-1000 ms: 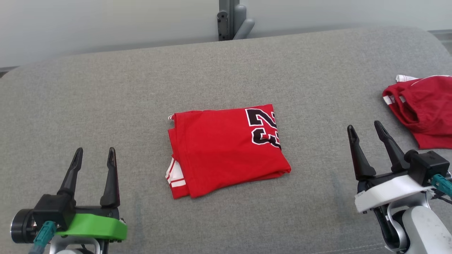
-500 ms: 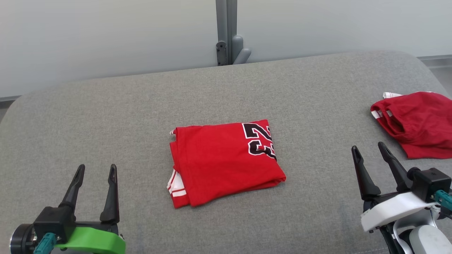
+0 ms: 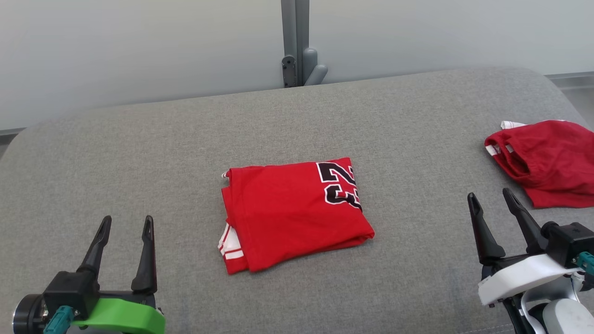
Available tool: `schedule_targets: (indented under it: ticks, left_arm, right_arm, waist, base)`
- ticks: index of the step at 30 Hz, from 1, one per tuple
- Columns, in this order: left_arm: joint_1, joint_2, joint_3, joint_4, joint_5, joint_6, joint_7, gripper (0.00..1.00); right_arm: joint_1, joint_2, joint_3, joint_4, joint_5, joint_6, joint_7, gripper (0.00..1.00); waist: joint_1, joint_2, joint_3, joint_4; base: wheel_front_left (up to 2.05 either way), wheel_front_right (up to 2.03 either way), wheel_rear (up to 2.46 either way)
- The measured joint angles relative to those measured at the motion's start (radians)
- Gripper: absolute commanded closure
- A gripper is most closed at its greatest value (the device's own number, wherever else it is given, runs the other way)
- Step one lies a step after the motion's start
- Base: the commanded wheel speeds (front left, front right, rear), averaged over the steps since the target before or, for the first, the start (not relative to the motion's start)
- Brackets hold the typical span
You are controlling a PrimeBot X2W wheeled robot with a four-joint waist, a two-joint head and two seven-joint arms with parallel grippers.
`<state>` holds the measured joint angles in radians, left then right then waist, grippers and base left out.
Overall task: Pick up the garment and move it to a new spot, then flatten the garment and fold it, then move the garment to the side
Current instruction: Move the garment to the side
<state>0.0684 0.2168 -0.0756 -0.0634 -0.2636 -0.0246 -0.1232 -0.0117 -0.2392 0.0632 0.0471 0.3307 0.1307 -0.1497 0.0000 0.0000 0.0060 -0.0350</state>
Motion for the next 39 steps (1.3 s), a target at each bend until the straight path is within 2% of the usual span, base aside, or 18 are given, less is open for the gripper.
schedule_targets:
  ticks: [21,28,34,39]
  left_arm:
    - [-0.008,0.010,-0.008,-0.007,-0.008,0.019,-0.003,0.00]
    - [-0.072,0.006,-0.015,-0.018,-0.008,0.022,-0.026,0.00]
    - [-0.167,-0.011,-0.013,-0.004,-0.021,0.023,-0.065,0.00]
    - [-0.250,-0.025,-0.024,0.038,-0.032,0.001,-0.100,0.00]
  right_arm:
    - [-0.013,0.002,-0.001,0.008,0.002,0.000,-0.001,0.00]
    - [-0.059,-0.011,0.005,0.040,0.024,0.000,0.006,0.00]
    - [-0.176,-0.022,0.058,0.138,0.052,0.000,0.007,0.00]
    - [-0.270,-0.037,0.123,0.258,0.102,0.000,0.009,0.00]
  waist:
    - [0.0000,0.0000,0.019,0.005]
    - [0.0000,0.0000,0.054,0.026]
    - [0.0000,0.0000,0.124,0.071]
    - [0.0000,0.0000,0.184,0.125]
  base:
    - [0.00,0.00,0.00]
    - [0.00,0.00,0.00]
    - [0.00,0.00,0.00]
    - [0.00,0.00,0.00]
